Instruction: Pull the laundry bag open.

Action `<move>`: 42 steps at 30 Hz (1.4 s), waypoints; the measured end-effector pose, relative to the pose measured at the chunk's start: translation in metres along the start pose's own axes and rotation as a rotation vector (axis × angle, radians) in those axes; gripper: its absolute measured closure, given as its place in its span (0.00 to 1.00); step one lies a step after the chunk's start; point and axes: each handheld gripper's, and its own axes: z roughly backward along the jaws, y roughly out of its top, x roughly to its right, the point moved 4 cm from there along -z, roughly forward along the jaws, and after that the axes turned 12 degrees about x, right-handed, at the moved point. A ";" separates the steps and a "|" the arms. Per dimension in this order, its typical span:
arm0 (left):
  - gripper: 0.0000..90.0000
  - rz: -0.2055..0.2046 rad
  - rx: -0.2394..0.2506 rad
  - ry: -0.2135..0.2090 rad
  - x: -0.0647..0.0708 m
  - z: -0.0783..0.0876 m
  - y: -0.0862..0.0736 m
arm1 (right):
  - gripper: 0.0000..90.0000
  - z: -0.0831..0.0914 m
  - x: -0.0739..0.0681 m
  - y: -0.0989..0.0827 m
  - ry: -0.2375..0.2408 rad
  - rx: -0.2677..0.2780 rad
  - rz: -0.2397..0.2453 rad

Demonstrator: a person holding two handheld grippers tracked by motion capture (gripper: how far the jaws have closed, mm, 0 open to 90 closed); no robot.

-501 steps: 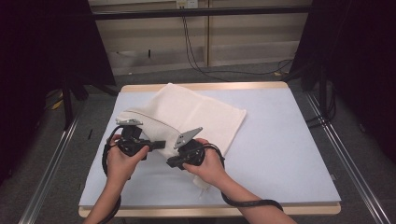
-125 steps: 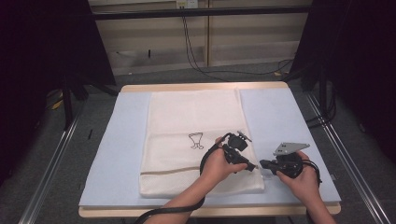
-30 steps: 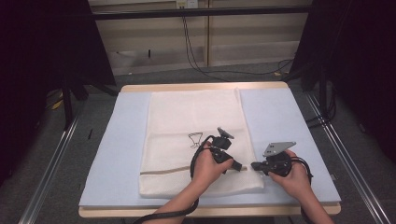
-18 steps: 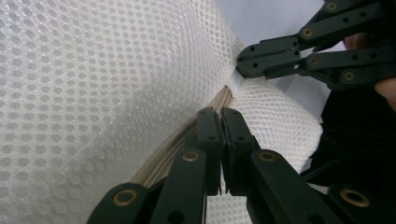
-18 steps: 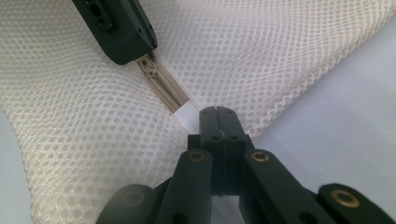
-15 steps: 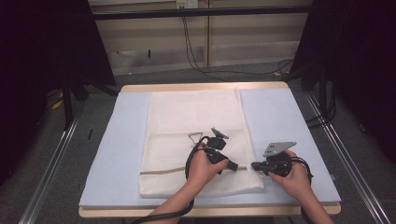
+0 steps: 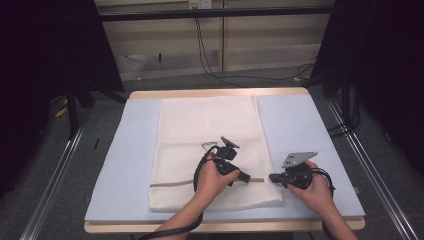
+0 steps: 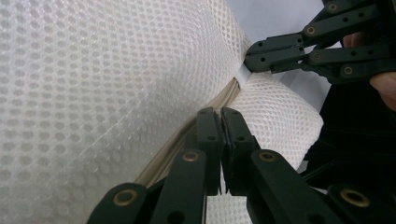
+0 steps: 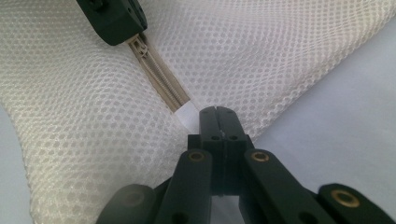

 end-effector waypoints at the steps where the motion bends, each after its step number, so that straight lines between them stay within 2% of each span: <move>1: 0.97 -0.004 -0.011 -0.019 -0.001 0.002 0.000 | 1.00 0.000 0.000 0.000 0.001 0.000 0.000; 2: 0.97 0.007 0.004 -0.005 -0.001 0.002 0.000 | 1.00 0.000 0.000 0.000 0.000 0.001 0.000; 3: 0.97 0.017 0.015 -0.007 -0.002 0.003 0.000 | 1.00 0.000 0.000 0.000 0.000 -0.002 0.001; 4: 0.97 -0.007 -0.004 -0.005 -0.004 0.005 -0.001 | 1.00 0.000 0.000 0.000 -0.002 -0.001 0.001; 5: 0.97 0.010 0.007 -0.017 -0.003 0.006 -0.001 | 1.00 0.000 0.000 0.000 0.003 -0.001 0.002; 6: 0.97 -0.007 -0.003 -0.007 -0.004 0.008 -0.001 | 1.00 0.000 0.000 0.000 -0.001 -0.002 0.003; 7: 0.97 -0.008 -0.004 -0.017 -0.005 0.009 -0.001 | 1.00 0.000 0.000 0.000 -0.001 -0.002 0.004; 9: 0.97 0.034 0.029 -0.014 -0.003 0.009 -0.001 | 1.00 0.000 0.000 0.000 -0.001 -0.002 0.001; 10: 0.97 0.009 0.006 -0.005 -0.005 0.011 -0.001 | 1.00 0.000 0.000 0.000 -0.001 -0.001 -0.001; 11: 0.97 -0.002 0.004 -0.016 -0.007 0.012 -0.001 | 1.00 0.000 0.000 0.000 -0.002 -0.003 0.000; 12: 0.97 -0.004 -0.003 -0.007 -0.007 0.013 -0.001 | 1.00 0.000 0.000 0.000 -0.003 -0.001 0.002; 13: 0.97 0.011 0.015 -0.017 -0.007 0.014 -0.001 | 1.00 0.000 -0.001 0.000 -0.004 -0.002 0.000; 14: 0.97 -0.004 -0.003 -0.020 -0.008 0.016 -0.002 | 1.00 0.000 -0.001 0.000 -0.002 -0.001 -0.001; 18: 0.97 0.025 0.022 -0.011 -0.010 0.019 -0.002 | 1.00 0.000 0.000 0.000 0.003 -0.001 -0.006; 19: 0.97 0.009 0.010 -0.011 -0.013 0.022 -0.003 | 1.00 0.000 0.000 0.000 0.005 -0.001 -0.004; 20: 0.97 0.021 0.009 -0.011 -0.013 0.023 -0.003 | 1.00 0.000 0.000 0.000 0.002 0.002 -0.003; 21: 0.97 0.034 0.023 -0.028 -0.012 0.023 -0.002 | 1.00 0.000 0.000 0.000 0.002 0.002 -0.002; 22: 0.97 0.042 0.025 -0.020 -0.012 0.025 -0.002 | 1.00 0.000 0.000 0.000 0.004 0.002 -0.002; 24: 0.97 0.030 0.014 -0.021 -0.014 0.027 -0.003 | 1.00 0.000 0.000 0.000 0.004 0.001 -0.003; 25: 0.97 0.030 0.027 -0.012 -0.014 0.027 -0.002 | 1.00 0.000 0.000 0.000 0.002 0.001 0.002; 26: 0.97 0.049 0.032 -0.023 -0.013 0.027 -0.002 | 1.00 0.000 0.000 0.000 0.001 0.001 0.002; 28: 0.97 0.071 0.056 -0.014 -0.012 0.026 -0.002 | 1.00 0.000 0.000 0.000 0.004 0.003 -0.001; 29: 0.97 0.048 0.034 -0.005 -0.014 0.027 -0.003 | 1.00 0.000 0.000 0.000 0.002 0.005 0.001; 30: 0.97 0.082 0.055 -0.005 -0.013 0.027 -0.003 | 1.00 0.000 0.000 0.000 0.004 0.006 0.001; 31: 0.97 0.071 0.043 -0.018 -0.015 0.029 -0.003 | 1.00 0.000 0.000 0.000 0.005 0.003 0.000; 32: 0.97 0.087 0.056 -0.012 -0.015 0.030 -0.003 | 1.00 0.000 0.000 0.000 0.002 0.001 -0.001; 33: 0.97 0.086 0.058 -0.006 -0.017 0.031 -0.003 | 1.00 0.000 0.000 0.000 0.004 0.002 0.001; 34: 0.97 0.080 0.046 -0.018 -0.018 0.033 -0.004 | 1.00 0.000 0.000 0.000 0.004 0.003 0.001; 35: 0.97 0.072 0.042 -0.008 -0.019 0.034 -0.004 | 1.00 0.000 0.000 0.000 0.005 0.002 0.000; 36: 0.97 0.092 0.062 -0.013 -0.018 0.033 -0.004 | 1.00 0.000 0.000 0.000 0.006 -0.001 -0.001; 37: 0.97 0.086 0.056 -0.005 -0.019 0.033 -0.004 | 1.00 0.000 0.000 0.000 0.005 0.003 0.000; 38: 0.97 0.068 0.040 -0.014 -0.021 0.035 -0.005 | 1.00 0.000 0.000 0.000 0.002 0.001 0.000; 39: 0.97 0.096 0.061 -0.009 -0.019 0.033 -0.005 | 1.00 0.000 0.000 0.000 0.001 0.001 0.000; 41: 0.97 0.082 0.044 -0.012 -0.022 0.034 -0.006 | 1.00 0.000 0.000 0.000 0.002 0.002 -0.003; 42: 0.97 0.086 0.053 -0.002 -0.022 0.033 -0.006 | 1.00 0.000 0.000 0.000 0.000 0.001 -0.002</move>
